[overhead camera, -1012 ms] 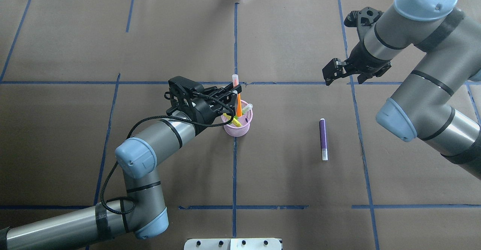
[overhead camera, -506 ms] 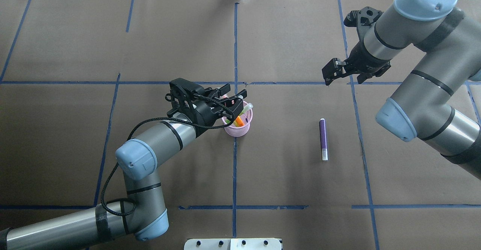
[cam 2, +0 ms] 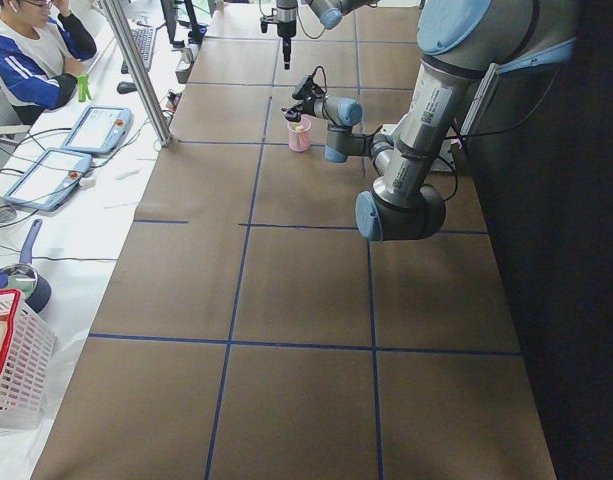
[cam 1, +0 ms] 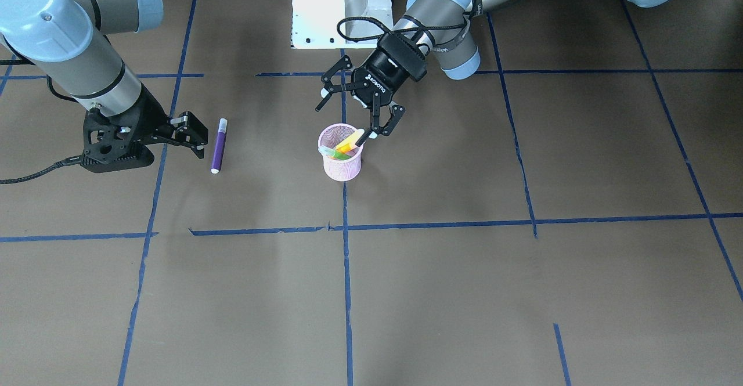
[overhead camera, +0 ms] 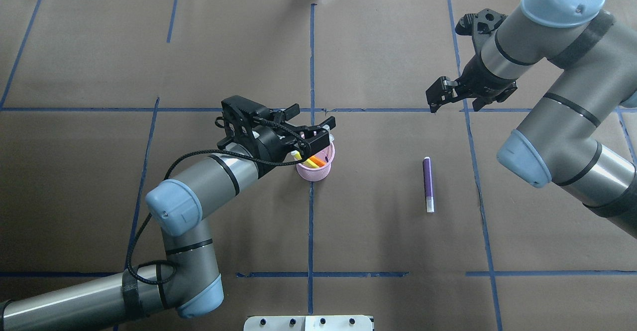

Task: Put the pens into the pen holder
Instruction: 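Raise the left gripper from the cup while the right gripper nears the purple marker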

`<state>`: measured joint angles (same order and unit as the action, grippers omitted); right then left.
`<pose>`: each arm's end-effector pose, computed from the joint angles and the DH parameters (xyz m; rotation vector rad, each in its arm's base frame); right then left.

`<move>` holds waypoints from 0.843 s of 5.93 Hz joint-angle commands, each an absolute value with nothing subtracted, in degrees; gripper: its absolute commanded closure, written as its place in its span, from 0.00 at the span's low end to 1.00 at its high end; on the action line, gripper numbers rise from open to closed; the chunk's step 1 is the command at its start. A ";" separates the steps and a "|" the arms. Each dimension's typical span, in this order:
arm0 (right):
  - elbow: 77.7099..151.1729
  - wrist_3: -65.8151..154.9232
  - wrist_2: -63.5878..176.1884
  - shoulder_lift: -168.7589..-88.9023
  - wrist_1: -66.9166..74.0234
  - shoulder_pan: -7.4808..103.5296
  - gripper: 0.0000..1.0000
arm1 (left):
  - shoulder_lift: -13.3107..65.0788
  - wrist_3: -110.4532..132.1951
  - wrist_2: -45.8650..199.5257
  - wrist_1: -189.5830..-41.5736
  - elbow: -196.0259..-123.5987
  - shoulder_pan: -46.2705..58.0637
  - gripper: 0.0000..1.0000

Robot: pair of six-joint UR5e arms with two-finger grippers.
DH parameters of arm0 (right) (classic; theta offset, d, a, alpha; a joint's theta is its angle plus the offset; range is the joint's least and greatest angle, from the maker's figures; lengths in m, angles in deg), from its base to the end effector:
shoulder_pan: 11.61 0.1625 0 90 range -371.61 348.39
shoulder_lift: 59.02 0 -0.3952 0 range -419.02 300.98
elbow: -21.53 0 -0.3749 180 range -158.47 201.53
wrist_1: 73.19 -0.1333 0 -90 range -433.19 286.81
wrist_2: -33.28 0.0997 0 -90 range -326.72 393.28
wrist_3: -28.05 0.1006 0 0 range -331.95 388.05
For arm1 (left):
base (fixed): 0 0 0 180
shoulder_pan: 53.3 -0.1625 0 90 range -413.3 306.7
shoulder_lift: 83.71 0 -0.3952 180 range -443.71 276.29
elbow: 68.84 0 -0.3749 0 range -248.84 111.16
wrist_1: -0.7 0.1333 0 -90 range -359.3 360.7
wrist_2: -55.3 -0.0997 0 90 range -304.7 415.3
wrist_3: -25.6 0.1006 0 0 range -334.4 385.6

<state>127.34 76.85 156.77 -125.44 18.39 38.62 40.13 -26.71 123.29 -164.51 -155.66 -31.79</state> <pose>-0.3100 -0.4940 0.2920 0.0656 -0.8490 -0.0448 0.5002 -0.3809 0.1782 1.1255 1.4428 -0.1561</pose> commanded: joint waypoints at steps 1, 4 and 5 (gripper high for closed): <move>126.92 77.27 156.68 -125.64 18.39 38.06 0.00 | 40.13 -26.95 130.22 -158.43 -159.43 -26.44 0.00; 121.06 86.35 156.41 -126.34 11.16 33.14 0.00 | 36.10 -27.31 146.63 -140.23 -168.40 -15.20 0.00; 118.24 92.15 154.41 -128.00 1.96 29.65 0.00 | 32.95 -27.22 155.23 -136.19 -170.95 -10.20 0.00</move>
